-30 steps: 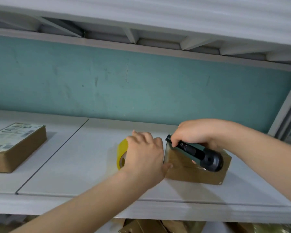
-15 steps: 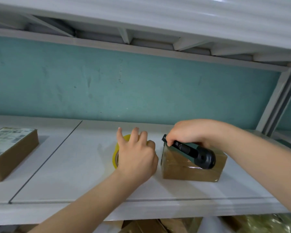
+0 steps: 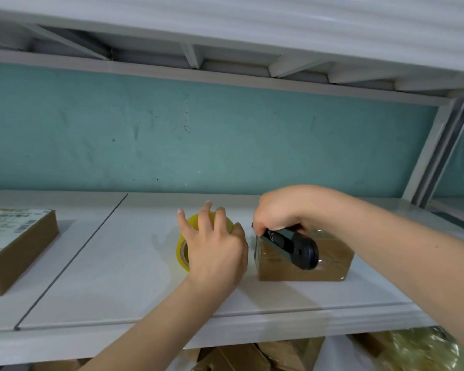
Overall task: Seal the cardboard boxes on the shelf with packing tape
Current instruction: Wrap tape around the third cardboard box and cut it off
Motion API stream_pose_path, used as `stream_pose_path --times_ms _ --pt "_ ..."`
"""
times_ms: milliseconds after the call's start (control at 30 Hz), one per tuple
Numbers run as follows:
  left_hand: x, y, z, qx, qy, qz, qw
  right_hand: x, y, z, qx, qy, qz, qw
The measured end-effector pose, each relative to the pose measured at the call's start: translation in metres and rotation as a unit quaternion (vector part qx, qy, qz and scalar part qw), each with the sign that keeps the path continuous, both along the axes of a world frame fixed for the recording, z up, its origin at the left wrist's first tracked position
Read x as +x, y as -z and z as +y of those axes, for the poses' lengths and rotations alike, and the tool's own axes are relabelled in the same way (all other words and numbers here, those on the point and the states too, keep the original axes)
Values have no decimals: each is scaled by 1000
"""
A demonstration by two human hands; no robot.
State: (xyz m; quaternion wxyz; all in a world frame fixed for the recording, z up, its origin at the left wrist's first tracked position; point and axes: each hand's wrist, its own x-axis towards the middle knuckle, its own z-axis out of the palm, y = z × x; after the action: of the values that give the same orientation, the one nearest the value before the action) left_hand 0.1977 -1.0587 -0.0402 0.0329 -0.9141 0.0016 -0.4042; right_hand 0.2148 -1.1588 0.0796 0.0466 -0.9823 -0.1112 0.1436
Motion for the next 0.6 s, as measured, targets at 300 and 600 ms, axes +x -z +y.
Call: stream_pose_path --times_ms 300,600 --pt "4 0 12 -59 27 -2 998 -2 -16 -15 52 -4 60 997" --pt "17 -3 45 -326 92 17 941 1 -21 -32 113 -17 93 989"
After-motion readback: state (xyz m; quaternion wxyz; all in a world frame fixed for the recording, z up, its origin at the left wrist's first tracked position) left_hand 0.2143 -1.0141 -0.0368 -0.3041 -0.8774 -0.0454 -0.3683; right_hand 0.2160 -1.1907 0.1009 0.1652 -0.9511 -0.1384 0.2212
